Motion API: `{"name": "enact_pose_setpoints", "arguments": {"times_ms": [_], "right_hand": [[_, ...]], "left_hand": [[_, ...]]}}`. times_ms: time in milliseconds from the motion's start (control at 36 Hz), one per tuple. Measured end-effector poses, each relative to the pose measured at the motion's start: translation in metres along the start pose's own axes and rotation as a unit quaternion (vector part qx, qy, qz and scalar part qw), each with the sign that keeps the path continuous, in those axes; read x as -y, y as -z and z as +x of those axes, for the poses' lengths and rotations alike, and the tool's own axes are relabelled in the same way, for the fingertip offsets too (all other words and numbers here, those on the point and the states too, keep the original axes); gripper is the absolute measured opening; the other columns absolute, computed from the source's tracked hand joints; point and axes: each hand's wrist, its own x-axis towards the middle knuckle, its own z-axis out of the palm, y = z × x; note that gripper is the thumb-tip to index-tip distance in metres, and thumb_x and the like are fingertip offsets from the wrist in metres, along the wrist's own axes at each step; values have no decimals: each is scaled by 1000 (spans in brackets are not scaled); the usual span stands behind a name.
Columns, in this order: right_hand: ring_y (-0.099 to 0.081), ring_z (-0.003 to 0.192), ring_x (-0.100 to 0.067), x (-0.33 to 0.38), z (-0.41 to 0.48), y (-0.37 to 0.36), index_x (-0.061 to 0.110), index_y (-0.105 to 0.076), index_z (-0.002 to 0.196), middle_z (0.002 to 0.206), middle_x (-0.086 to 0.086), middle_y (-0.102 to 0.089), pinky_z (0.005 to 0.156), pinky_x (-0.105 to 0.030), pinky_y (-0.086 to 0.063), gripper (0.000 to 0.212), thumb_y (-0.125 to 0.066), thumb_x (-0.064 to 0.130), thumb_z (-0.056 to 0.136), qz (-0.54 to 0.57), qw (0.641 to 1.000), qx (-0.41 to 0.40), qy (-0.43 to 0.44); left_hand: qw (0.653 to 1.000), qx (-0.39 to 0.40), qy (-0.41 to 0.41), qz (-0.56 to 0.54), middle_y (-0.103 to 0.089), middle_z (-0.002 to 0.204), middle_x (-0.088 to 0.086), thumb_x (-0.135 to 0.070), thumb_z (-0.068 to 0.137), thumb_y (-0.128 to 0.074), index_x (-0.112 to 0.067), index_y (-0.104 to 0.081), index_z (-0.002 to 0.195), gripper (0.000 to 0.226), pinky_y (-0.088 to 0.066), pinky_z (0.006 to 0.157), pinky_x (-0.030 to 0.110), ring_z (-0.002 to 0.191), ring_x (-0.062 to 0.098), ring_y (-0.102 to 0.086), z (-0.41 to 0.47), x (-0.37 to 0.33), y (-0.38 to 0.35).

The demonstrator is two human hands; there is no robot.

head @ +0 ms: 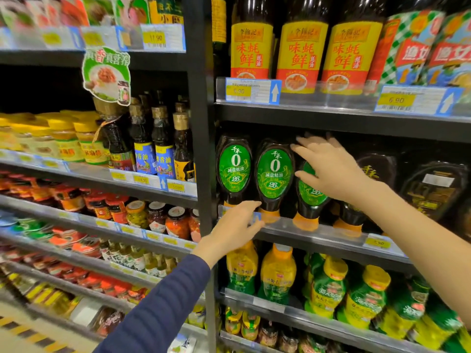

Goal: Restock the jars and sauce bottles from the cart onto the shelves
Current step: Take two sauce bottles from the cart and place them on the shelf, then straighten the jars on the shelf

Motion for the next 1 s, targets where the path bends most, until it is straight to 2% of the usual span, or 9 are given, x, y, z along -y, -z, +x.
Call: {"name": "enact_pose_setpoints", "arguments": {"times_ms": [83,167,222,306,389,500,611,722,1000], "right_hand": [[-39,134,-34,11,-15,-6,6,-52,130,139,-17,-49,111,-52,-24,55,-68,22,81,15,999,-42,21],[-55,119,-38,31,-34,-9,2,-60,120,123,-19,-62,102,-53,-38,50,-75,15,74,69,996,-57,7],[-52,123,-32,52,-42,-6,7,-54,128,128,-14,-59,103,-45,-39,51,-69,19,81,99,994,-40,-9],[-37,136,-23,88,-48,-4,13,-34,143,146,-5,-42,111,-37,-28,60,-56,32,90,83,994,65,-26],[-28,140,-19,130,-52,-3,16,-23,147,152,-2,-30,114,-35,-24,66,-53,36,91,83,986,133,-49],[-34,137,-22,184,-52,-6,15,-25,146,151,-4,-34,109,-35,-33,68,-58,33,88,105,976,183,-52],[-35,137,-22,237,-38,-7,14,-25,146,151,-6,-33,108,-35,-34,70,-60,27,87,139,963,226,-43],[-34,137,-22,284,-12,-1,15,-24,146,151,-5,-32,109,-34,-34,68,-57,30,89,154,955,253,-18],[-38,134,-22,367,86,4,16,-25,146,148,-5,-36,107,-34,-37,71,-58,35,87,162,959,226,54]], "left_hand": [[999,34,-28,10,-38,149,-3,-33,95,-50,-20,-33,144,53,-32,108,30,137,14,-35,-15,5,13],[997,55,-51,32,-41,148,-4,-34,95,-49,-23,-35,144,52,-33,108,30,136,14,-37,-35,16,29],[996,59,-55,46,-43,146,-3,-35,95,-49,-23,-37,143,50,-36,106,32,134,16,-40,-52,27,43],[994,80,-37,67,-44,145,-2,-36,95,-48,-24,-36,143,51,-41,99,32,125,18,-48,-81,51,67],[990,94,-21,98,-39,149,-1,-36,95,-48,-23,-33,145,53,-38,106,34,133,19,-41,-113,81,93],[984,112,-1,139,-31,153,0,-36,96,-48,-19,-27,147,58,-31,109,31,139,18,-32,-162,124,131],[981,117,30,149,-29,154,-1,-28,95,-51,-22,-21,149,62,-36,107,33,138,19,-35,-209,163,168],[978,111,70,164,-32,153,-1,-32,94,-52,-23,-24,148,62,-39,106,35,136,19,-37,-242,203,200],[968,73,147,189,-36,151,1,-36,92,-54,-20,-27,147,64,-37,108,36,136,20,-37,-255,286,269]]}}
